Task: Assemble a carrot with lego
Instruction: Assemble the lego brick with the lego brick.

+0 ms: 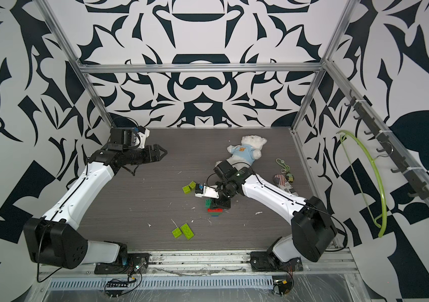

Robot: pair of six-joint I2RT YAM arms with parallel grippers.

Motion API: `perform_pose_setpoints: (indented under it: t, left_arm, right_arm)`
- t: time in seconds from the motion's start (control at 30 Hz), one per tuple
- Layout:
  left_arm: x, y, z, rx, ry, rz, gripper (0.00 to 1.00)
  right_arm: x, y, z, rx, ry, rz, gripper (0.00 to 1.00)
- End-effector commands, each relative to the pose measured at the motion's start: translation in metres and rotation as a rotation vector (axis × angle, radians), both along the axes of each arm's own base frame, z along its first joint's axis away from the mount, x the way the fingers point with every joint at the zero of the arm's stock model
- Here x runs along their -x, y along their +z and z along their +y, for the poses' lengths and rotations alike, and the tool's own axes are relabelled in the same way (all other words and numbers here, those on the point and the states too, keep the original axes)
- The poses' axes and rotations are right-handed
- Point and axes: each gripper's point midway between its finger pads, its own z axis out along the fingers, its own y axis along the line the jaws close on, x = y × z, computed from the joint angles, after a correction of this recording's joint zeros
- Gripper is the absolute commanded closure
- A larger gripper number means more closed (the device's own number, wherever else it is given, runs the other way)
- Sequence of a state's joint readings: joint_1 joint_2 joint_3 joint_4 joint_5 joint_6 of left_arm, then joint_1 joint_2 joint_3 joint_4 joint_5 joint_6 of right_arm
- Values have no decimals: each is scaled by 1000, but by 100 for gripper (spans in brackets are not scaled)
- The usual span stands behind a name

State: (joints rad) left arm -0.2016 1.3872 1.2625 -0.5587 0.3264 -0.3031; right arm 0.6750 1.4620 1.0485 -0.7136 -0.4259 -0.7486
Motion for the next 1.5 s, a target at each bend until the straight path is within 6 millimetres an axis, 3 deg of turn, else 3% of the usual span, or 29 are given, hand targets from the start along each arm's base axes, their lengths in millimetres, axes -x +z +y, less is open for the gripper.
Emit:
perform_pose_setpoints:
  t: [0.0,1.2,1.47]
  left_arm:
    - [1,-6,-4,10,-21,14,14]
    - [3,-12,-7,7,-39,32,14]
    - [4,-13,-8,8,-43,36,14]
  right_arm:
    - [2,5,1,-31,26,-16,67]
    - [6,-15,-6,-35,55,25,69]
    - [4,-8,-6,-40,50,6,69]
